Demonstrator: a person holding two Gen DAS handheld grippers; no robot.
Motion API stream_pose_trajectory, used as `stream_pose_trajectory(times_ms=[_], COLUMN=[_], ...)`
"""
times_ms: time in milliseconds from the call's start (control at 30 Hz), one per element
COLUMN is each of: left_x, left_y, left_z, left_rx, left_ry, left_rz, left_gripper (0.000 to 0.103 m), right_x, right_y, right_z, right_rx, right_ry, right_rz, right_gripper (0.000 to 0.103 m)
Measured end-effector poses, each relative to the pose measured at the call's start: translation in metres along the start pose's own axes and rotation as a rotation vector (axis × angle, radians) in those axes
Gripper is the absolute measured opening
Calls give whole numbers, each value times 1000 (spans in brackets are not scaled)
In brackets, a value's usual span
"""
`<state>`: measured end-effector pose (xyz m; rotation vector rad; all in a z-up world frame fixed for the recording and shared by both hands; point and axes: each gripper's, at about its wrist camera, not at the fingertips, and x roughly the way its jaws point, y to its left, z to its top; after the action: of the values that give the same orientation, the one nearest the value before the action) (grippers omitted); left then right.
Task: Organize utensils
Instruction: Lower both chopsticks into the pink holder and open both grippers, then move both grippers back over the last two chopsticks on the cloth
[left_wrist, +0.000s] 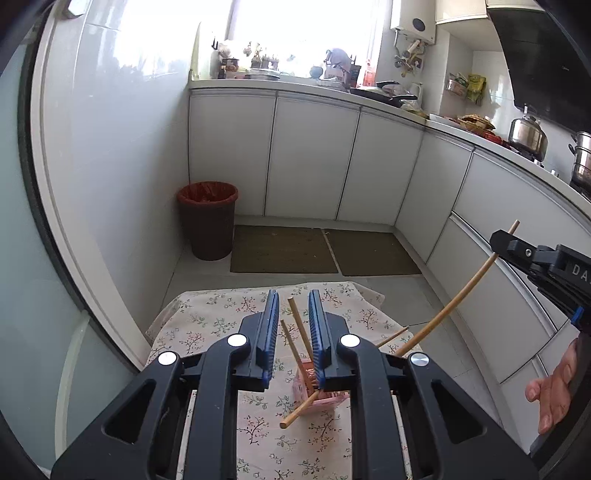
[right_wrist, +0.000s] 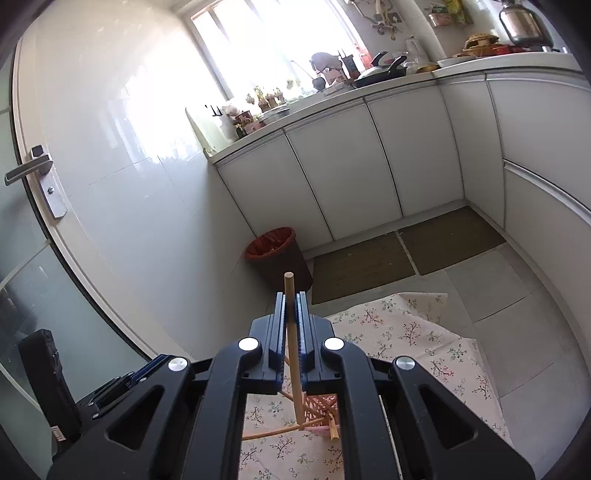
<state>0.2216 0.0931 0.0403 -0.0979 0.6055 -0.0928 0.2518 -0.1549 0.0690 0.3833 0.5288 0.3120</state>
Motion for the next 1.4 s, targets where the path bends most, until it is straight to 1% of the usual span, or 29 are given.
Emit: stream_pose_trajectory(times_ms=[67, 200, 267, 333, 400, 433, 467, 533, 600, 733, 800, 833, 900, 933, 967, 1000, 1067, 1133, 1200, 1300, 1400], left_x=[3, 10, 10, 5, -5, -9, -14, -22, -27, -37, -41, -43, -47, -48, -51, -53, -57, -59, -61, -59, -49], left_y=[6, 15, 17, 15, 11, 9, 6, 0, -7, -18, -24, -26, -32, -32, -35, -36, -40, -44, -48, -56, -64], left_z=[-4, -11, -11, -10, -9, -7, -7, -8, -11, -20, -26, -29, -38, -40, -44, -47, -53, -58, -63, -74, -86], left_rx=[-10, -32, -42, -36, -28, -28, -26, -18, -14, -9, -5, -2, 4, 6, 6, 5, 9, 18, 32, 66, 101], left_ry=[13, 42, 47, 34, 3, -10, -23, -35, -39, -40, -35, -32, -27, -26, -24, -26, -24, -15, -15, 9, 70], left_rz=[5, 29, 45, 65, 77, 78, 78, 79, 78, 72, 70, 66, 63, 61, 60, 61, 59, 57, 62, 62, 45], left_gripper=[17, 20, 20, 25, 36, 38, 41, 43, 50, 56, 62, 64, 68, 70, 76, 80, 83, 89, 96, 96, 96], right_x=[16, 50, 55, 48, 36, 27, 18, 3, -11, -34, -41, -44, -49, -53, -55, -58, -64, -69, -74, -78, -87], right_y=[4, 5, 4, 5, 9, 10, 11, 12, 14, 12, 9, 6, 2, 0, -3, -6, -13, -22, -31, -46, -67], right_z=[-5, -23, -30, -34, -35, -35, -35, -37, -41, -54, -60, -64, -69, -71, -73, -75, -80, -84, -88, -97, -115], right_rx=[-20, -47, -46, -57, -86, -98, -106, -117, -136, -159, -154, -148, -139, -134, -129, -125, -110, -91, -68, -36, 8], right_ry=[10, 48, 70, 66, 47, 32, 15, 1, -6, -17, -7, 1, 15, 17, 16, 16, 18, 30, 40, 74, 117], right_rz=[-1, -3, -15, -38, -62, -79, -93, -108, -129, -183, -190, -203, -219, -226, -239, -257, -275, -292, -305, -324, -336], right_gripper=[6, 14, 27, 30, 33, 39, 43, 46, 51, 63, 66, 68, 74, 79, 84, 86, 93, 96, 96, 97, 96])
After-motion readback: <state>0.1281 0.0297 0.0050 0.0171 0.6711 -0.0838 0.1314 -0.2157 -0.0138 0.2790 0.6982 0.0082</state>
